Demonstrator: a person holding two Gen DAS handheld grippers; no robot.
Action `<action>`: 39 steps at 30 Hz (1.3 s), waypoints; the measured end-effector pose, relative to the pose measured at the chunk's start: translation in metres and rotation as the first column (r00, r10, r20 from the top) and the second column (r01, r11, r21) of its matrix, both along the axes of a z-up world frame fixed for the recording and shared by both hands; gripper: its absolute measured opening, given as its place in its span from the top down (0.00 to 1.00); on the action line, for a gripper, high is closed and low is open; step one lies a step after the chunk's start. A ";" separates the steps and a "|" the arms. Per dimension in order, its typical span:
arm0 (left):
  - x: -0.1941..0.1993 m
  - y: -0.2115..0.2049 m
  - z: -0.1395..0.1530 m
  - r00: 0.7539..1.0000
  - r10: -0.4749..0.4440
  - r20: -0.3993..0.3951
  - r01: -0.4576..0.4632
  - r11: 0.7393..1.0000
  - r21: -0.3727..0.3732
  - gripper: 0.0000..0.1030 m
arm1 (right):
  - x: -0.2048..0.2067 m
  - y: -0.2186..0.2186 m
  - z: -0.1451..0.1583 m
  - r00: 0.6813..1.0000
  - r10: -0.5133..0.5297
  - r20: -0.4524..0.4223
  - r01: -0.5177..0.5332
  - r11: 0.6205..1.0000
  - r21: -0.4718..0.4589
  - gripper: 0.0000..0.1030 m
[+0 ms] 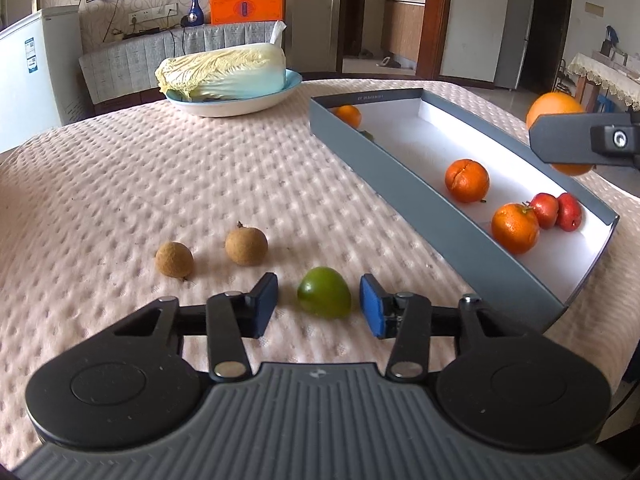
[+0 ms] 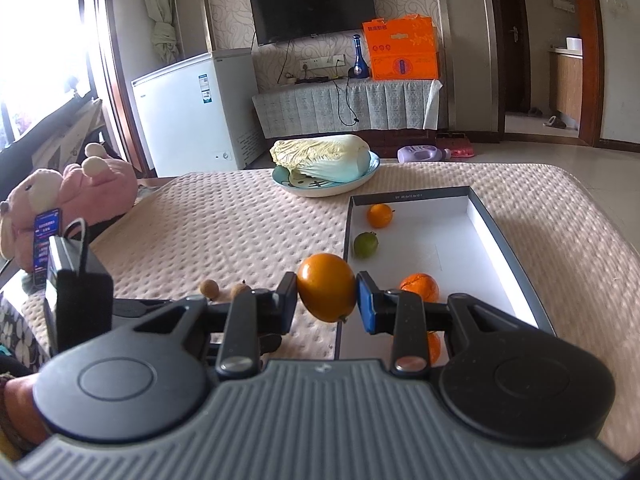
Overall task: Organize fruits
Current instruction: 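Grasp the second green lime with left tool while right tool lifts the orange, then carry the lime with left tool while right tool carries the orange toward the box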
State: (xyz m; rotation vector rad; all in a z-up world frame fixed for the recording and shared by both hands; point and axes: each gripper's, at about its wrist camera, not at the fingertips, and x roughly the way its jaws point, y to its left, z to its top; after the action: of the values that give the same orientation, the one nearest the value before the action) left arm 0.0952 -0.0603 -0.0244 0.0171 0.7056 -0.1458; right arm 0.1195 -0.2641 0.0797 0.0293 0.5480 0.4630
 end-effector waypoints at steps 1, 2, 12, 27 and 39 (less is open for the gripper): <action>0.000 0.000 0.000 1.000 0.003 0.001 -0.003 1.000 0.002 0.60 | 0.000 0.001 0.000 1.000 0.003 -0.001 -0.003 1.000 -0.002 0.66; 0.000 0.000 0.000 1.000 0.001 0.001 -0.001 1.000 0.000 0.66 | 0.000 0.002 -0.001 1.000 0.007 -0.001 -0.007 1.000 -0.003 0.66; -0.007 0.007 0.009 1.000 0.002 0.012 -0.003 1.000 0.018 0.70 | 0.002 0.014 -0.005 0.999 0.046 -0.021 -0.046 0.999 0.007 0.66; -0.007 0.034 0.035 0.995 0.093 0.035 -0.093 0.996 -0.017 0.70 | 0.001 0.015 -0.003 0.998 0.057 -0.005 -0.057 0.998 0.026 0.66; 0.007 0.009 0.047 0.997 0.050 0.060 -0.048 0.999 -0.026 0.70 | 0.000 -0.003 0.003 1.000 0.022 0.009 -0.022 0.999 0.040 0.66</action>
State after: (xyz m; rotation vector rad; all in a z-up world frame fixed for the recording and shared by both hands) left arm 0.1025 -0.0510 0.0229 -0.0190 0.6426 -0.1065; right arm 0.1195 -0.2674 0.0826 0.0598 0.5314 0.4957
